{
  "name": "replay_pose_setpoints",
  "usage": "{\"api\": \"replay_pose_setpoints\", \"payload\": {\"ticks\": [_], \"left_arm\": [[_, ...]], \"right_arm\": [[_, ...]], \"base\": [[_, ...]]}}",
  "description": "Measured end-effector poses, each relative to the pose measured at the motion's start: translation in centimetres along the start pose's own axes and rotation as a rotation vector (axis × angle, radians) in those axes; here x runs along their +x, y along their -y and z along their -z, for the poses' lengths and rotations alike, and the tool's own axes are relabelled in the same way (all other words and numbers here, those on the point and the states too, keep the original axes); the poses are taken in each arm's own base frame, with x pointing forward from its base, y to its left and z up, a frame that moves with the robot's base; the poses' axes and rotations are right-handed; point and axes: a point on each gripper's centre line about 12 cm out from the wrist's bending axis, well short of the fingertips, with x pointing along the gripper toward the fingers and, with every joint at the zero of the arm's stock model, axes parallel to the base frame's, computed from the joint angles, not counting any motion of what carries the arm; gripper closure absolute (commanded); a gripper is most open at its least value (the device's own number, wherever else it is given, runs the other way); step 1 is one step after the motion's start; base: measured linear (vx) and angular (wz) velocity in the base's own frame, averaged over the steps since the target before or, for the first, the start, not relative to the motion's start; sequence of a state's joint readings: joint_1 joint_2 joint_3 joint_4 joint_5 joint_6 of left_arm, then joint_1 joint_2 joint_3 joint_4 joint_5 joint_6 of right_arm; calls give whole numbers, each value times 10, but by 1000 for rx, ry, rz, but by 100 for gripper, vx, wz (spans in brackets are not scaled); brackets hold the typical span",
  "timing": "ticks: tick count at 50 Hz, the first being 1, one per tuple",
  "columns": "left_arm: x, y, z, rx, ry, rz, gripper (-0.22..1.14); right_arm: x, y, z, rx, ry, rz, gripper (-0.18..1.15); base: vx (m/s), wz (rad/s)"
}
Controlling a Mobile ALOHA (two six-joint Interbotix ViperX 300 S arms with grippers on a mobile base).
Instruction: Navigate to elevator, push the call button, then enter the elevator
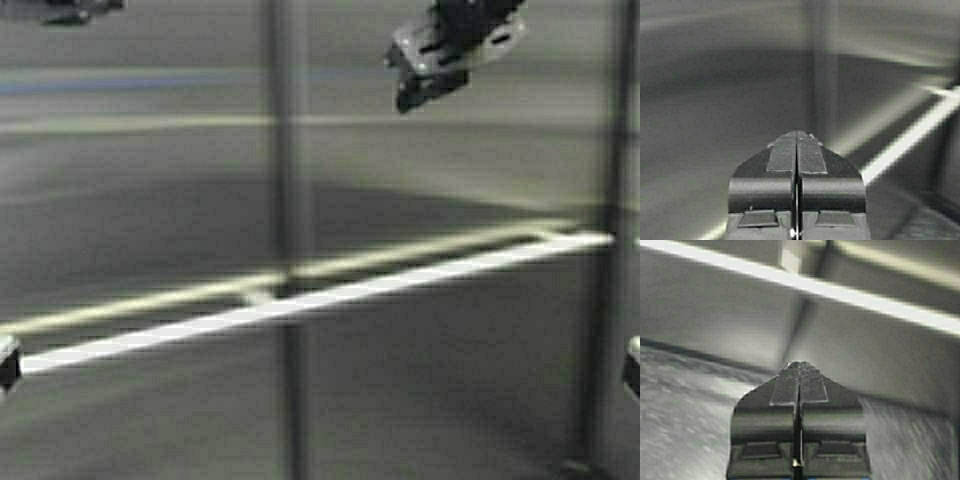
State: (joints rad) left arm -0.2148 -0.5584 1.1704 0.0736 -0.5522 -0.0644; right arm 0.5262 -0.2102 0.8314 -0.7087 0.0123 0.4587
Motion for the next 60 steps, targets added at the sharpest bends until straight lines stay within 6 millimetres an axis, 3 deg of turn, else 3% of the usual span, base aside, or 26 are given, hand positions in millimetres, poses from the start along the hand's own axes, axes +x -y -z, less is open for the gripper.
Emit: {"api": "replay_pose_setpoints", "payload": {"ticks": [16,37,60], "left_arm": [[1,0,-1,0,3,2,89],[0,0,-2,0,11,2,89],[-1,1,-6,-8,24,5,89]], "right_arm": [[0,4,-11,-3,27,9,91],[-1,12,-1,5,-15,39,91],[-2,15,-9,8,6,46,91]], "base": [[-1,50],[-2,54],[-2,56]]}}
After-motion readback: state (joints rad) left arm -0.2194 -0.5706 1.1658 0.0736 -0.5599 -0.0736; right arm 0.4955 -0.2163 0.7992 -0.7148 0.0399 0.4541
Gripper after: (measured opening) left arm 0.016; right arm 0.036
